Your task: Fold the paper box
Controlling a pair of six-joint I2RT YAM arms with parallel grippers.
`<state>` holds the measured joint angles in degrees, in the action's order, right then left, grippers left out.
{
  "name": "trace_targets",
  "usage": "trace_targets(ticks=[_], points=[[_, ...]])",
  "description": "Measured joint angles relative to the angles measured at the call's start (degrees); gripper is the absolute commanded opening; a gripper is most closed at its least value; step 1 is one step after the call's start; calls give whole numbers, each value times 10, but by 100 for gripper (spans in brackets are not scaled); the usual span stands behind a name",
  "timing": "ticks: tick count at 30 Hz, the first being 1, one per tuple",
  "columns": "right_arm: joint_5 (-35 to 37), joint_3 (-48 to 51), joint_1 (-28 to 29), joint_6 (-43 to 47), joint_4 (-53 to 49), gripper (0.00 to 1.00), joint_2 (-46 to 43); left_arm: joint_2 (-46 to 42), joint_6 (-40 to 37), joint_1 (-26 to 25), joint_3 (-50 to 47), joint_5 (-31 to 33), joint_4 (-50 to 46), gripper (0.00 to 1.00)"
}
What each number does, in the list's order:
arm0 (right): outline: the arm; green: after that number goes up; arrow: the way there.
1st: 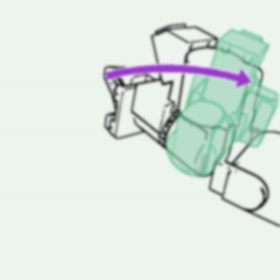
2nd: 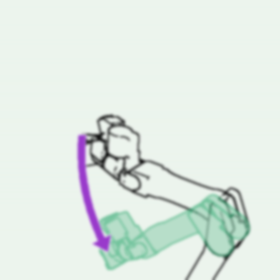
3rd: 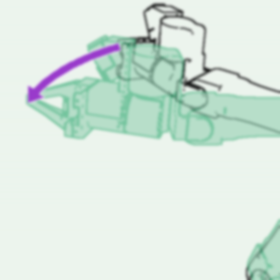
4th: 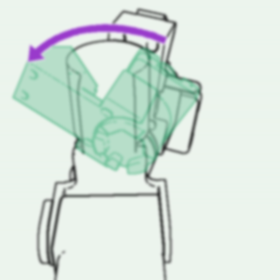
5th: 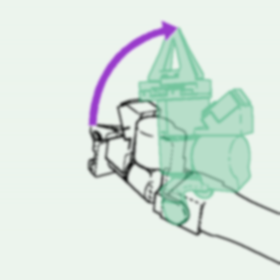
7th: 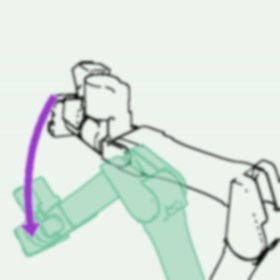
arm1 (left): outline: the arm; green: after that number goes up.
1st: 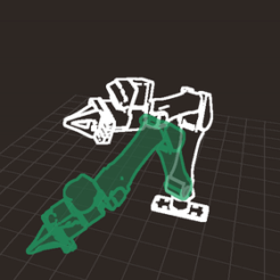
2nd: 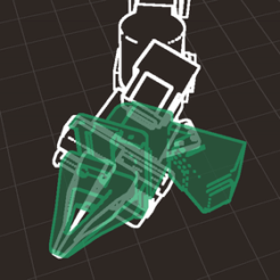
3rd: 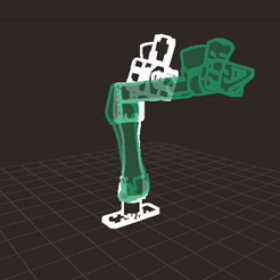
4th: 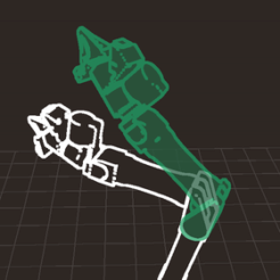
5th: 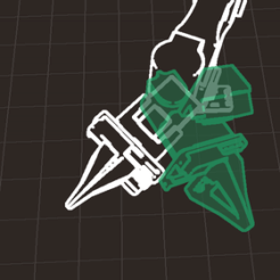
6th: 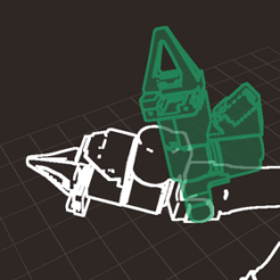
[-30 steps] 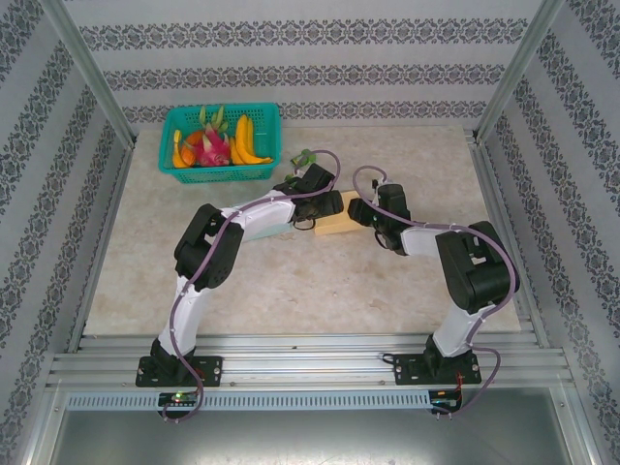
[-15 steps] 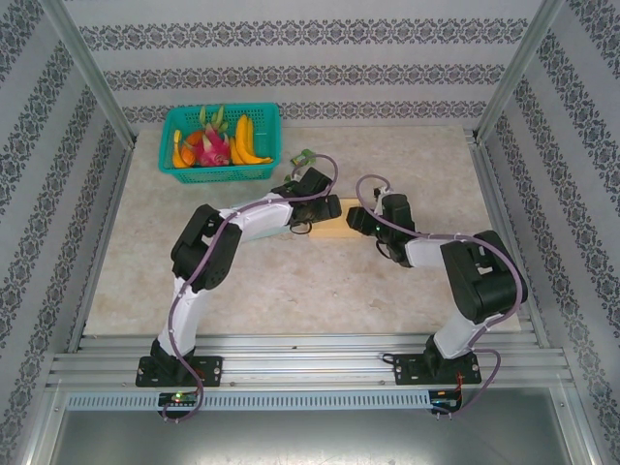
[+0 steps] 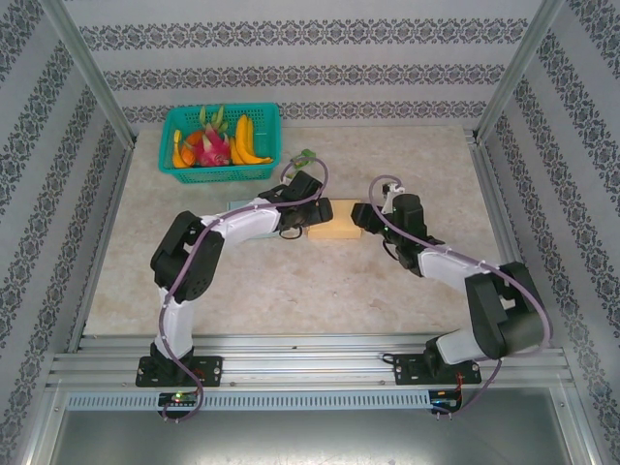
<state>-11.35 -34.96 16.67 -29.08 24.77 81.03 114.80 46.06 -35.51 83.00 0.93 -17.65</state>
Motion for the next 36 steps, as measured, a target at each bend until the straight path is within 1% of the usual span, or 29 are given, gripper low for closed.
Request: trace_targets(ticks=[6, 8, 9, 11, 12, 13, 14, 16, 19, 21, 23, 26, 27, 29, 31, 33, 36], points=[[22, 0, -14, 17, -83, 60, -108, -64, -2, -1, -27, -7, 0, 96], [32, -3, -23, 24, -120, 65, -147, -99, -5, -1, -43, -6, -2, 97], [40, -6, -28, 31, -140, 65, -169, -120, -8, -1, -54, -5, -2, 97], [58, -10, -39, 46, -175, 71, -213, -167, -15, -1, -75, 1, -4, 97], [67, -13, -44, 55, -193, 74, -238, -194, -22, -1, -88, 5, -5, 97], [78, -14, -49, 66, -208, 82, -260, -217, -27, -1, -99, 11, -6, 97], [91, -16, -54, 75, -222, 97, -283, -252, -35, -1, -115, 19, -7, 98], [119, -16, -65, 96, -247, 98, -326, -319, -49, -1, -144, 42, -9, 99], [163, -5, -79, 116, -265, 98, -382, -432, -82, -1, -189, 96, -10, 100], [198, 20, -84, 124, -260, 98, -412, -509, -114, -1, -224, 143, -3, 100], [229, 58, -87, 135, -245, 98, -428, -582, -150, -1, -268, 205, 7, 100], [252, 130, -95, 175, -207, 98, -419, -670, -224, 7, -349, 291, 35, 100], [254, 155, -98, 191, -187, 98, -407, -693, -250, 10, -387, 327, 56, 100], [254, 188, -102, 216, -159, 98, -371, -721, -290, 24, -456, 367, 108, 100], [254, 199, -109, 233, -136, 98, -324, -717, -320, 57, -524, 383, 169, 100], [250, 198, -122, 238, -99, 98, -272, -677, -330, 114, -571, 388, 204, 100], [236, 197, -145, 235, -38, 98, -209, -604, -329, 200, -606, 381, 241, 100]])
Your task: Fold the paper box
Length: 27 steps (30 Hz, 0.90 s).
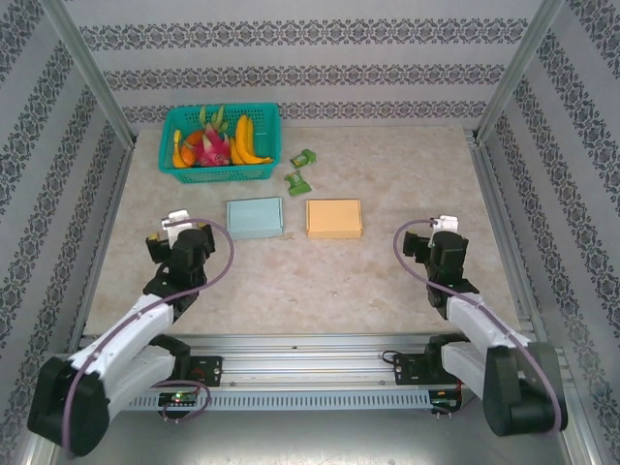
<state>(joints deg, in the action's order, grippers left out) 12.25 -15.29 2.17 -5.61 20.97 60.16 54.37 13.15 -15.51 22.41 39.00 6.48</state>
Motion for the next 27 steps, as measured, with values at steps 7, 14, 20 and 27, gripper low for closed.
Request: trace_targets(ticks=[7, 14, 20, 27], points=[[-38, -4, -12, 6, 130, 98, 101, 98, 9, 122, -74, -79, 156, 100], [-74, -1, -13, 18, 223, 98, 109, 144, -10, 126, -74, -157, 267, 100], [-101, 39, -13, 31, 388, 98, 198, 196, -34, 129, -67, -195, 323, 100], [-115, 49, -8, 48, 464, 98, 279, 318, -80, 136, -66, -264, 455, 100]])
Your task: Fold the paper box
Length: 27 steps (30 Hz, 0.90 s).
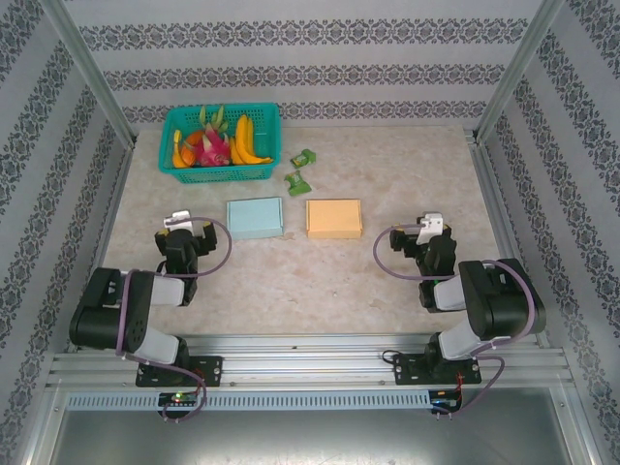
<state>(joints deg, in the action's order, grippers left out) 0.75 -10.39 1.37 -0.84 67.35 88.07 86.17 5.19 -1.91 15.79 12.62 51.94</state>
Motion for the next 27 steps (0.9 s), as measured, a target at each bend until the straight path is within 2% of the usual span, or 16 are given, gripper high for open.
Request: trace_targets(ticks=[3, 6, 9, 27], points=[[19, -14, 0, -3, -6, 98, 0, 35, -14, 1, 17, -27, -2, 100], [37, -70, 0, -7, -74, 98, -2, 38, -19, 1, 50, -35, -14, 100], [27, -102, 0, -4, -93, 98, -3, 38, -20, 1, 66, -38, -14, 100], [14, -105, 0, -4, -134, 98, -3, 38, -22, 1, 66, -41, -18, 100]])
